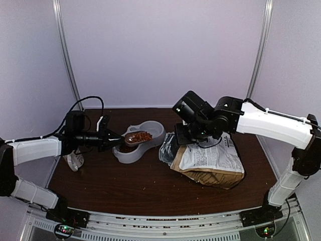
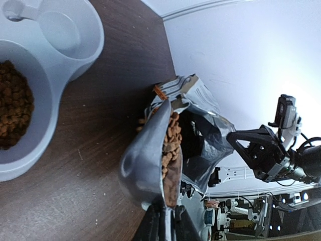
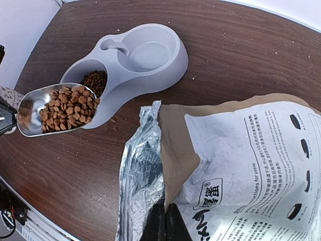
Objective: Serve the pet food
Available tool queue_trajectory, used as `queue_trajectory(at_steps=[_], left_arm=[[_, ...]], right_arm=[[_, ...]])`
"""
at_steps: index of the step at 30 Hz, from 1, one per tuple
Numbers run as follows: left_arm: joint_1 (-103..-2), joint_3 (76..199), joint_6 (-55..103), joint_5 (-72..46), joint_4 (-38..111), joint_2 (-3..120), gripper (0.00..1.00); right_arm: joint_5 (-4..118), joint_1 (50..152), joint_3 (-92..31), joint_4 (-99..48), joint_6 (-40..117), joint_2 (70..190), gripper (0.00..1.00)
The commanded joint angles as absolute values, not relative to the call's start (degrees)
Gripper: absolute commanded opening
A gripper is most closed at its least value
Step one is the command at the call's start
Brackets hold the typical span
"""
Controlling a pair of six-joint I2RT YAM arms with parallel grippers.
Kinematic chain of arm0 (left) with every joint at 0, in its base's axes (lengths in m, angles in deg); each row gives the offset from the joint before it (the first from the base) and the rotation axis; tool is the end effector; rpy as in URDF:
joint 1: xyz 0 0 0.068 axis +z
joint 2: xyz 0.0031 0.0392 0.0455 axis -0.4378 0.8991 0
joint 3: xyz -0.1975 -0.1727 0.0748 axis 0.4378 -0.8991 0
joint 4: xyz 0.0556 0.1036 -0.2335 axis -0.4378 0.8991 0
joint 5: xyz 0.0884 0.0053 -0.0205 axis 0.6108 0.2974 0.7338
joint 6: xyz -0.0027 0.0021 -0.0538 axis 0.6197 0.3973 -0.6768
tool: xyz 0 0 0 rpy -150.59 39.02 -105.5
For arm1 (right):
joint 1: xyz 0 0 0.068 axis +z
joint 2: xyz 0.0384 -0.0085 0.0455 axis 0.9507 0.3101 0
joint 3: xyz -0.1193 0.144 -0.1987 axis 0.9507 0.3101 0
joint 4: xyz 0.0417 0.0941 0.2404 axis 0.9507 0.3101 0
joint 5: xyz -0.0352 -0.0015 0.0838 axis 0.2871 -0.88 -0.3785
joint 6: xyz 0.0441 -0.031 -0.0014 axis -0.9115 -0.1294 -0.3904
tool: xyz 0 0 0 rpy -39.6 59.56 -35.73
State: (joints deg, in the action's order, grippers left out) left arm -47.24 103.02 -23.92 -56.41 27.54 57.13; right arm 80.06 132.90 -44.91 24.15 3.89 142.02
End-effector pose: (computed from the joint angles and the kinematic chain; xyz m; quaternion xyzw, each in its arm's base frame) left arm 0.2386 -0.1228 0.2329 -0.0270 0.7925 -0.5944 0.1339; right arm 0.1766 0.2992 0.3362 -0.1205 0.9347 0.1640 0.2914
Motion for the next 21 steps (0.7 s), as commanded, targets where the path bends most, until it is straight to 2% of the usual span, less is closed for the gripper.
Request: queue_trajectory(at_steps=[1,13,21], left_arm=[[-41.98,101.81,-18.17,-59.22,31.57,54.73,0.00],[-28.61,98.59,-10.52,-60.96,35.03,56.45,0.00],[-27.32,103.91,1.82,-52.39,49.93,58.80,0.00]], right_arm=[[80.79,132.93,-50.98,18.98,5.63,143.20,0.00],[79.77,133.11,-57.23,19.60,7.38,147.86,0.00],[80.14,133.06,-56.11,19.75,7.48,147.60,0.00]])
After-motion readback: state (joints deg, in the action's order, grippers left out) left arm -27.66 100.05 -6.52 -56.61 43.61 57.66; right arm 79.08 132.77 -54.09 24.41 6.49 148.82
